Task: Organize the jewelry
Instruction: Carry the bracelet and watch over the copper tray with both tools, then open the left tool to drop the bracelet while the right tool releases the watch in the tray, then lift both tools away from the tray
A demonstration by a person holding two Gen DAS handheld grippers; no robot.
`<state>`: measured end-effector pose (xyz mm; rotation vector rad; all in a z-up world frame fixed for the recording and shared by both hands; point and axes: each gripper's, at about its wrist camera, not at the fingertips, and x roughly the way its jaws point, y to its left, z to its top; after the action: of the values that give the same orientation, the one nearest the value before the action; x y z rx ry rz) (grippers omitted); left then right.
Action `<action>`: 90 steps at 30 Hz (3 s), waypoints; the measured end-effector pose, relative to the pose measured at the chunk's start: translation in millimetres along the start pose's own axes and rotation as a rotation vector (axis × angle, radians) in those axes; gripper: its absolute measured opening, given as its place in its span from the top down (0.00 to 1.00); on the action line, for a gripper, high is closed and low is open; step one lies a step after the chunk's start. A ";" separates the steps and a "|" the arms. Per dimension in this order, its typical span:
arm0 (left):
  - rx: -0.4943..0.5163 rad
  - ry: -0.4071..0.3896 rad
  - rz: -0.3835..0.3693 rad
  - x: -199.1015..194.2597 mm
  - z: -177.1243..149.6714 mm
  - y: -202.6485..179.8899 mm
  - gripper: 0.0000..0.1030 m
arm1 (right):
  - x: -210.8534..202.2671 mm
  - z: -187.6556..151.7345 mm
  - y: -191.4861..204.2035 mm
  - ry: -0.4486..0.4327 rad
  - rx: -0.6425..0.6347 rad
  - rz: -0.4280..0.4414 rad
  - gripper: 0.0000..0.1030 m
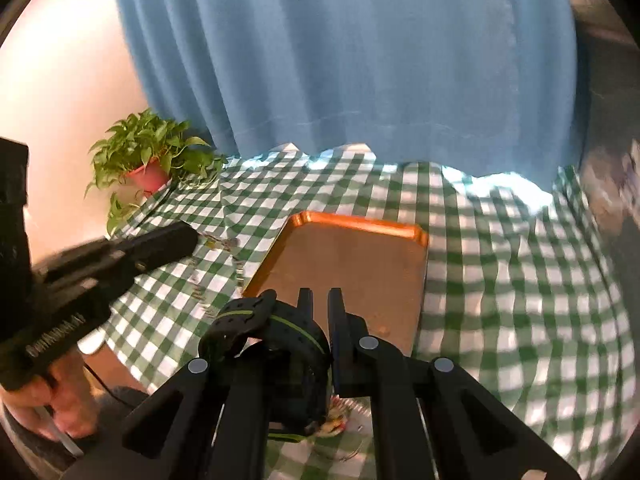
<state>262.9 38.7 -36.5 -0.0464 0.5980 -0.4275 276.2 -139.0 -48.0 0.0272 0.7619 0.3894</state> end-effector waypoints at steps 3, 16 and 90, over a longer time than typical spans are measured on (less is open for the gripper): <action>-0.005 -0.032 -0.020 -3.5 11.0 11.8 0.97 | 3.1 12.6 -2.1 -0.010 -0.031 0.021 0.93; -0.248 0.111 -0.083 123.6 -43.4 73.0 0.97 | 114.8 -1.0 -27.8 0.113 0.017 0.125 0.92; -0.140 0.133 0.223 -44.4 -102.0 23.0 0.25 | -5.1 -89.3 39.9 -0.166 -0.051 -0.069 0.04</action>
<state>182.1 85.7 -101.0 -0.0841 0.7550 -0.1727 199.1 -114.1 -103.0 -0.0146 0.5869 0.3360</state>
